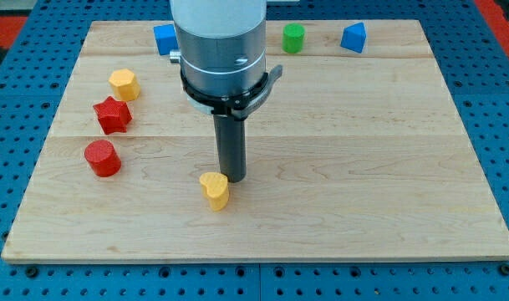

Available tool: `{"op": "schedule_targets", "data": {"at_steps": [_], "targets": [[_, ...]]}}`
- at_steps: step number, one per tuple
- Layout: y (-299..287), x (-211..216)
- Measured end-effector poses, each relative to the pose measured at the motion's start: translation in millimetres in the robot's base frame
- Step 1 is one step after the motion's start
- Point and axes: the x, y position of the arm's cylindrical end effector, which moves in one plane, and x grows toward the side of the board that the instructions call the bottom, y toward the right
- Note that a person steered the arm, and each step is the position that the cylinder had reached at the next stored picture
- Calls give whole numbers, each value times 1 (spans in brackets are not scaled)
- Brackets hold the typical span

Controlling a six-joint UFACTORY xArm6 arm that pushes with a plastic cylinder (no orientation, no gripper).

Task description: Push the yellow heart slightly towards the bottom left corner

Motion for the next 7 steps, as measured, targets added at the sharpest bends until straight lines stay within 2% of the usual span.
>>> {"op": "schedule_targets", "data": {"at_steps": [1, 2, 5, 6, 7], "targets": [[16, 10], [1, 29], [-120, 33], [-149, 33], [-145, 33]]}}
